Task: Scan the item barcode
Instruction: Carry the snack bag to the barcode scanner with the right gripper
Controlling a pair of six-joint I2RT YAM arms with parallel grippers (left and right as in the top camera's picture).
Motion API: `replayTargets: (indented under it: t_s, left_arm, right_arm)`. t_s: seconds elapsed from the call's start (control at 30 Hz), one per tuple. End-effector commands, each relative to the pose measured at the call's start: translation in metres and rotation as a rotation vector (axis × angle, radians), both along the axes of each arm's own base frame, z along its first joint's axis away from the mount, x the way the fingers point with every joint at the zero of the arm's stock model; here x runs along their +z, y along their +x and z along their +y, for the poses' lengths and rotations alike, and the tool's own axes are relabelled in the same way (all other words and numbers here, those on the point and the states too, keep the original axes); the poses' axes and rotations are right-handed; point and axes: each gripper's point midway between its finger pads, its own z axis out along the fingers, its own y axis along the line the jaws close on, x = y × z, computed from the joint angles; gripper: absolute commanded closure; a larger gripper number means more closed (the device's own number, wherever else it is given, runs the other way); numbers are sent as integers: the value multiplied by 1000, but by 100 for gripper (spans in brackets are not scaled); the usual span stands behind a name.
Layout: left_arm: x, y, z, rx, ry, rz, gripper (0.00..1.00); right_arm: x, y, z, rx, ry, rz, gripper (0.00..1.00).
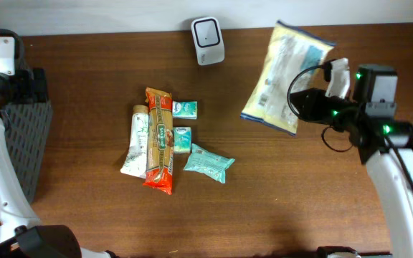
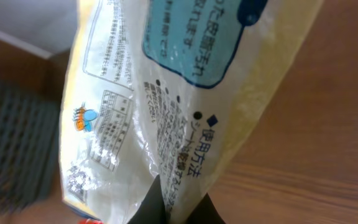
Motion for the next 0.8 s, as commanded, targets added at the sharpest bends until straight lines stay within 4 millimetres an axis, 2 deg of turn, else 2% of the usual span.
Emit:
replayTargets:
  t_s: [0.0,0.07,0.17,0.23,0.27,0.37,0.43,0.47,0.53,0.6,0.67,0.73,0.77]
  left_arm:
    - [2,0,1,-11,7,-4,1]
    - [2,0,1,-11,7,-4,1]
    - [2,0,1,-11,7,-4,1]
    - [2,0,1,-11,7,-4,1]
    - [2,0,1,-11,7,-4,1]
    - [2,0,1,-11,7,-4,1]
    - [2,0,1,-11,7,-4,1]
    - [2,0,2,-10,7,-4,1]
    - [2,0,1,-11,7,-4,1]
    - [2,0,1,-11,7,-4,1]
    - [2,0,1,-11,7,-4,1]
    - [2,0,1,-11,7,-4,1]
    - [2,0,1,-11,7,-4,1]
  right_arm:
    - [39,6,-7,-184,-106,-96,96]
    - [54,11,3,-215,-151,-135,96]
    - [97,26,26,-221,-193,-190,96]
    - [116,41,40,-191,-234,-214,96]
    - [126,57,53,-181,-256,-229,96]
    - [122,96,74,-171,-292,-262,96]
    - [116,115,77,-164,-432,-332,96]
    - [116,126,73,-206,-553,-376,96]
    - [114,151,81,-289,-863,-480,96]
    - [109,176,111,-231,-1120,-597,96]
    - [91,204,144,-142,-1353,-712,96]
    - [70,227,161,-99,-1572,-801,96]
    - [66,232,166,-91,-1636,-837,96]
